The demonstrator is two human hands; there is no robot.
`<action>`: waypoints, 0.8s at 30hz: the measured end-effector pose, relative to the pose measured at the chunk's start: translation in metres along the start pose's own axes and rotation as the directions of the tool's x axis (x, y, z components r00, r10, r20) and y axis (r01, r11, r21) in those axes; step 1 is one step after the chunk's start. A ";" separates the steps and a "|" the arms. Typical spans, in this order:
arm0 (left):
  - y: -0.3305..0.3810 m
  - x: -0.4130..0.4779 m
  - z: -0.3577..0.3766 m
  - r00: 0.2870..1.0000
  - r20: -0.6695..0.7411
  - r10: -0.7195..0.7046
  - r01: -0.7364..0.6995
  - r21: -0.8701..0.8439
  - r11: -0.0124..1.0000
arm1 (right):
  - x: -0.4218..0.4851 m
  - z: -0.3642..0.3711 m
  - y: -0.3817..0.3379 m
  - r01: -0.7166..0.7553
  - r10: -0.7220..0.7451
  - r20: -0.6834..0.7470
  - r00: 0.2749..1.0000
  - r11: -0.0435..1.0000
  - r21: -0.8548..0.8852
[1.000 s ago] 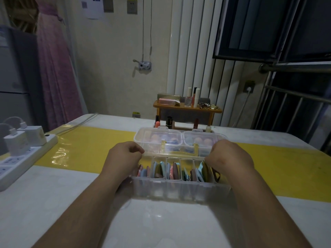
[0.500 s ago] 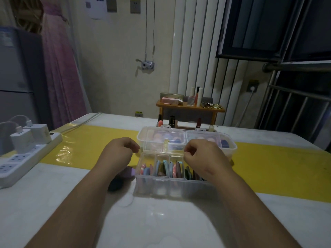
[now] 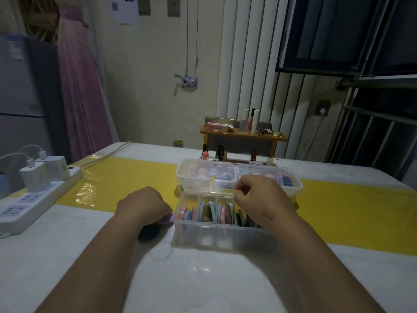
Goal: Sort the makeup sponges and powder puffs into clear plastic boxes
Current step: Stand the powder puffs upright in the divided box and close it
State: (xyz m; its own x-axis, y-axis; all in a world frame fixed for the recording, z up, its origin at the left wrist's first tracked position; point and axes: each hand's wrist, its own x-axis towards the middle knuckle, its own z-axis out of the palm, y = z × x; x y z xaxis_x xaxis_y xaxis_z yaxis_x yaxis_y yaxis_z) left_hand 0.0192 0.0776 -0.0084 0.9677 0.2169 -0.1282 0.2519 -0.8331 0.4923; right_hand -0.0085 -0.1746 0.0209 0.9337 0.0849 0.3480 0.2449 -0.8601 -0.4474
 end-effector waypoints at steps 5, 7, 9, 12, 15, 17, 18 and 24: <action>0.005 -0.008 -0.001 0.998 -0.013 0.064 -0.063 0.061 0.996 | 0.000 0.000 0.000 -0.003 0.003 0.004 1.000 1.000 0.005; 0.005 -0.008 0.000 0.994 -0.054 0.092 -0.089 0.062 0.994 | 0.000 0.001 0.000 0.003 -0.003 -0.001 1.000 1.000 -0.007; 0.005 -0.007 0.003 0.988 -0.095 0.120 -0.120 0.005 0.993 | 0.000 0.001 0.001 0.012 -0.012 -0.011 1.000 1.000 -0.024; 0.003 -0.003 0.005 0.973 -0.176 0.150 -0.175 -0.134 0.976 | 0.000 0.002 0.001 0.017 -0.017 -0.015 1.000 1.000 -0.018; 0.002 0.003 0.004 0.964 -0.242 0.112 -0.163 -0.203 0.966 | 0.000 0.002 0.001 0.016 -0.016 -0.012 1.000 1.000 0.000; 0.002 0.003 0.004 0.958 -0.272 0.095 -0.163 -0.241 0.957 | -0.001 0.002 0.001 0.011 -0.011 -0.017 1.000 1.000 0.008; 0.002 0.002 0.004 0.952 -0.293 0.090 -0.168 -0.254 0.952 | -0.001 0.002 0.000 0.008 -0.008 -0.019 1.000 1.000 0.013; 0.007 -0.008 0.000 0.924 -0.374 0.084 -0.264 -0.459 0.848 | -0.001 0.001 -0.001 0.010 -0.009 -0.021 1.000 1.000 0.029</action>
State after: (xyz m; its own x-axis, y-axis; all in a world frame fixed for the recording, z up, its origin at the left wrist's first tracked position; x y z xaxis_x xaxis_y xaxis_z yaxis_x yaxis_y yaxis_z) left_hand 0.0136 0.0701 -0.0043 0.9150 0.3203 0.2453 -0.0414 -0.5302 0.8469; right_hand -0.0094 -0.1737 0.0199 0.9256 0.0823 0.3695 0.2617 -0.8445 -0.4673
